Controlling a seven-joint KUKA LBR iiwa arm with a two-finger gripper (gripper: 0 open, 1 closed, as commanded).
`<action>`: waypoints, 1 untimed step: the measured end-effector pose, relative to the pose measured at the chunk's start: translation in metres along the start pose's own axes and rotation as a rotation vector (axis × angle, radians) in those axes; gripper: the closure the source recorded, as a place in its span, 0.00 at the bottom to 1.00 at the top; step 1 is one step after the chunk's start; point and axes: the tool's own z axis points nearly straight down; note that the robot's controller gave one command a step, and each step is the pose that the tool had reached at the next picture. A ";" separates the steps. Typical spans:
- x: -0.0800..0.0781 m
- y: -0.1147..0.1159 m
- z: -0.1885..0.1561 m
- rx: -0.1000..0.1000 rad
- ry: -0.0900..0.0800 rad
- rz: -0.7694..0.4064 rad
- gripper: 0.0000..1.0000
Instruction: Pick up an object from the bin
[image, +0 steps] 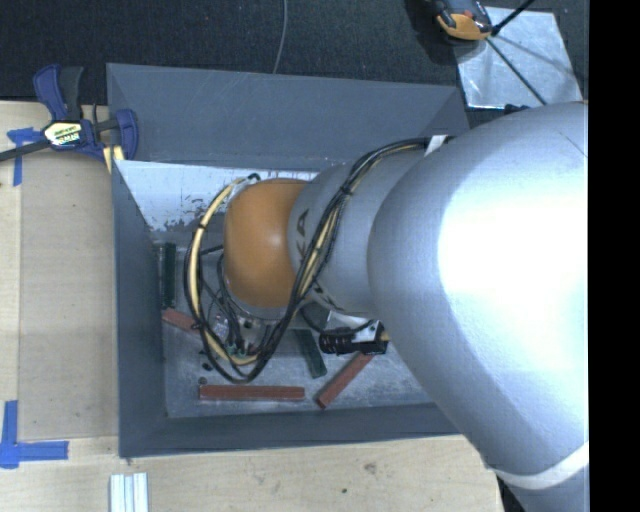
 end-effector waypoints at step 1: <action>0.001 -0.001 -0.013 0.004 0.004 0.001 1.00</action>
Offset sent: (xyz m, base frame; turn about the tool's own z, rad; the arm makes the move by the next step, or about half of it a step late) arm 0.0001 0.0002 0.0310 0.0000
